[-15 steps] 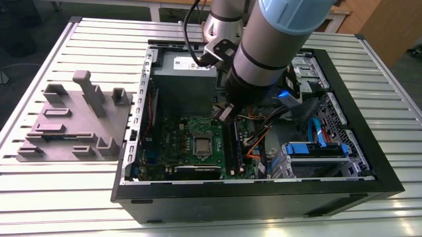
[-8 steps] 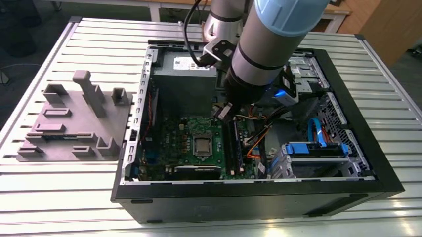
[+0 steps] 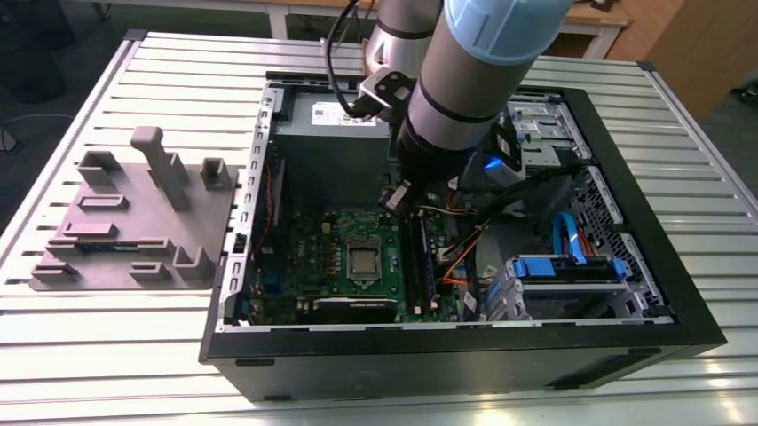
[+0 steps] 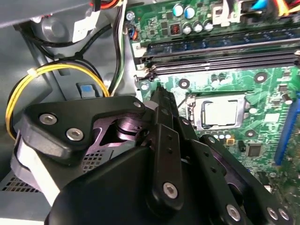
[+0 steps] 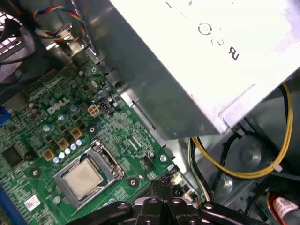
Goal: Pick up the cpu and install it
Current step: 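Install the first cpu locking lever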
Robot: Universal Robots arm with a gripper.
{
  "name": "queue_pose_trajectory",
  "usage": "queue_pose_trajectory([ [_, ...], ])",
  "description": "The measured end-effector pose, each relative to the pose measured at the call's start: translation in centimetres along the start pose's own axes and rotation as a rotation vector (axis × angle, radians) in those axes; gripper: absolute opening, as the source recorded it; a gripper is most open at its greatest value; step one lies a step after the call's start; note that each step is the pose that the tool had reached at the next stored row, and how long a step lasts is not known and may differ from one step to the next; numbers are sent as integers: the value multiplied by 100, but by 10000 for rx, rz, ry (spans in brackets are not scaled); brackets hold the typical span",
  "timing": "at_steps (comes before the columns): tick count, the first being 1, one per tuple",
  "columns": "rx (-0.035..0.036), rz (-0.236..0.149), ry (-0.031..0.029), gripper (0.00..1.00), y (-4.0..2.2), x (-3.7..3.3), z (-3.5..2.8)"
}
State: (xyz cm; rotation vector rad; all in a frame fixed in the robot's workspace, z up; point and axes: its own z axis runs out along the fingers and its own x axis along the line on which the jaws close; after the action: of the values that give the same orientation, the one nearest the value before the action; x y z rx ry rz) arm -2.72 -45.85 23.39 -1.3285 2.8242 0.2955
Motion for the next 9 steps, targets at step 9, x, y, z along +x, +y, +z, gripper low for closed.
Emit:
queue_pose_trajectory([
  [9, -13, -179, 20, 10, 30, 46, 15],
])
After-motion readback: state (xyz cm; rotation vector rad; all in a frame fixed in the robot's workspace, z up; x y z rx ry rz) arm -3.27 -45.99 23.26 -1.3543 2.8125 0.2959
